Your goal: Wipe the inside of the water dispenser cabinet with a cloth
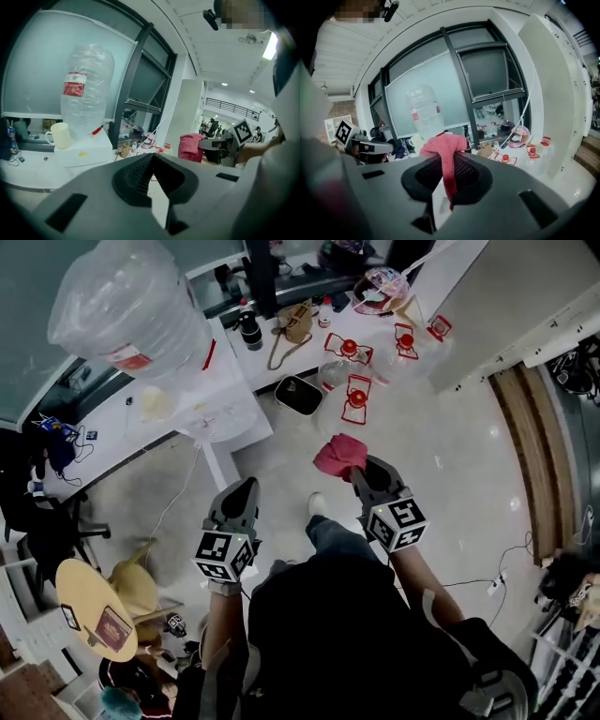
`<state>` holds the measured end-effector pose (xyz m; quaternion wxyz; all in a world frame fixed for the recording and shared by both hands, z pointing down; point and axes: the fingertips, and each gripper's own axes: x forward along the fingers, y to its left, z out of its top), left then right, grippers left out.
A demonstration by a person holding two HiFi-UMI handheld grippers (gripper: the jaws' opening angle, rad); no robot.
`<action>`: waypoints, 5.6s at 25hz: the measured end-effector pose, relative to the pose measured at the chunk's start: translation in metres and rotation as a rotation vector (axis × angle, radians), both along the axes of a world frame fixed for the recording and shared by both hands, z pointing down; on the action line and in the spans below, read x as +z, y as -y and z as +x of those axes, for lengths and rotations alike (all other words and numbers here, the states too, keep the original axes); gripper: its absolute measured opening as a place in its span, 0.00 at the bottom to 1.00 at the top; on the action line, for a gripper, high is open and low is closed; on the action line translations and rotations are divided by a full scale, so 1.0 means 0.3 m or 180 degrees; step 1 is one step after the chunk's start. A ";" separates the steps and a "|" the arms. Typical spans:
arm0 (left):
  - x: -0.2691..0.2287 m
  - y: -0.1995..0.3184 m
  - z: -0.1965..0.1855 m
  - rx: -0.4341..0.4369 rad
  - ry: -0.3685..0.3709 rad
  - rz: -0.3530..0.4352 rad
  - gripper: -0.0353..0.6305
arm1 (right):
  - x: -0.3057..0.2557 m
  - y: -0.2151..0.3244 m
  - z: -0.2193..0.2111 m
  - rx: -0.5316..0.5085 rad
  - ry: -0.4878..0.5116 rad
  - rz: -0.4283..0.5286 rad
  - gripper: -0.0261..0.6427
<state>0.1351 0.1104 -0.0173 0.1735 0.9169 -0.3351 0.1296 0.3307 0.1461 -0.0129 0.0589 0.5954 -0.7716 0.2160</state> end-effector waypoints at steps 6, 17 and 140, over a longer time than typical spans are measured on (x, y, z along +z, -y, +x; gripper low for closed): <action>0.046 0.190 -0.019 -0.0476 0.0111 -0.0029 0.06 | 0.051 0.271 -0.009 -0.0483 0.0001 -0.0046 0.11; 0.208 0.305 -0.287 -0.1134 0.0177 -0.0161 0.06 | 0.219 0.537 -0.293 -0.1165 -0.0063 -0.0166 0.11; 2.004 0.617 -0.790 -0.1150 0.0429 -0.0078 0.06 | 3.086 1.421 -0.885 -0.0730 -0.1139 -0.0978 0.11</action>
